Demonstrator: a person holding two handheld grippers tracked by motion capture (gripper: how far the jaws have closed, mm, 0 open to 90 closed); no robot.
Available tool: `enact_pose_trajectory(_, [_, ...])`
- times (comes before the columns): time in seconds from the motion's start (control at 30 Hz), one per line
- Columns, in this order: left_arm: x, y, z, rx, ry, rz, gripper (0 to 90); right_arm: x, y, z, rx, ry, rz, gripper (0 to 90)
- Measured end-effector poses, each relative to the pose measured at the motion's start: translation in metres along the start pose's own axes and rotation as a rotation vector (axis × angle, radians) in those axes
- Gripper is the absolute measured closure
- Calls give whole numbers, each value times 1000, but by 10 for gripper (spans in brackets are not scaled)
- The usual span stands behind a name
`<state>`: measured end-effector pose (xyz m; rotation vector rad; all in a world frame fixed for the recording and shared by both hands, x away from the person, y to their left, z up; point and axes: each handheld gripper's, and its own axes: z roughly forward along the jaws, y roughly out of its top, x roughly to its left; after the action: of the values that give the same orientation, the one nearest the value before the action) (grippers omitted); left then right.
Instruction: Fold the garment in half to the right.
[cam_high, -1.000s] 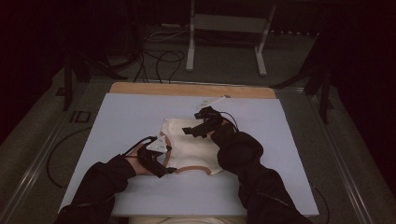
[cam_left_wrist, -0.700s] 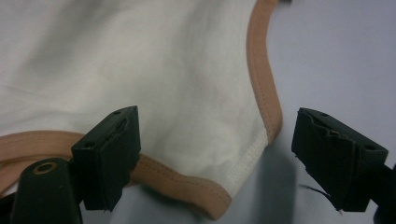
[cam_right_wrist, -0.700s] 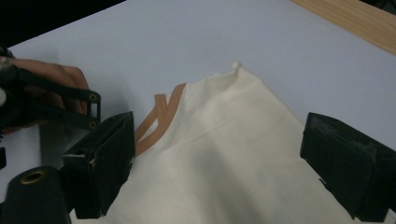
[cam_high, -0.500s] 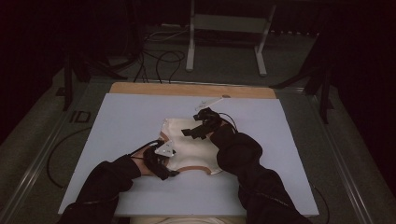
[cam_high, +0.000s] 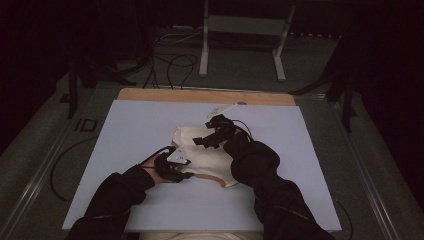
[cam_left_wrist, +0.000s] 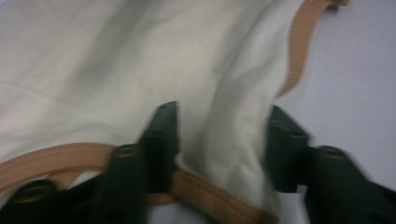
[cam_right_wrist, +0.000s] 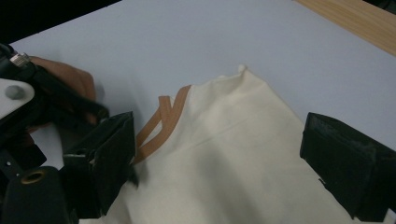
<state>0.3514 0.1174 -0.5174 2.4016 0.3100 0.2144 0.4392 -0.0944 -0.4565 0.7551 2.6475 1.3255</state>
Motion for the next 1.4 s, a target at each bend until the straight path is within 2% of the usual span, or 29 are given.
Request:
enact_pose_trajectory(0.07, [-1,0,0,-3,-2,11,709,1,1,2,2,3,-2,105])
enact_pose_trajectory(0.2, [-2,0,0,-3,8,12,820,2,6,11,17,1,-17,128])
enact_pose_trajectory(0.37, [-3,0,0,-2,11,20,840,0,16,24,20,4,-17,133])
enact_pose_trajectory(0.47, [-3,0,0,-10,11,11,842,-1,23,35,25,-6,-14,131])
enact_pose_trajectory(0.6, [-4,0,0,-4,18,21,843,-3,31,50,28,-9,14,118])
enact_pose_trajectory(0.73, [-4,0,0,-7,17,22,843,-3,38,66,64,-33,58,97])
enact_pose_trajectory(0.9, [-4,-2,0,-18,22,31,844,-6,43,84,78,-13,88,93])
enact_pose_trajectory(0.97, [-5,-2,-1,-16,27,37,845,-7,44,92,87,-54,93,92])
enact_pose_trajectory(1.0, [-5,-2,-1,-21,28,35,845,-7,43,95,92,-45,88,92])
enact_pose_trajectory(1.03, [-5,-2,-2,-18,28,40,845,-7,44,98,99,-60,83,109])
enact_pose_trajectory(1.1, [-5,-2,-2,-19,25,37,845,-8,44,103,103,-91,101,238])
enact_pose_trajectory(1.2, [-5,-2,-2,-19,24,37,845,-11,44,109,113,-111,125,408])
enact_pose_trajectory(1.27, [-5,-2,-2,-19,24,38,845,-11,44,113,125,-107,130,440])
enact_pose_trajectory(1.3, [-6,-2,-2,-20,24,37,844,-11,43,115,136,-106,128,492])
enact_pose_trajectory(1.4, [-6,-2,-2,-17,23,39,845,-11,43,121,158,-116,120,519])
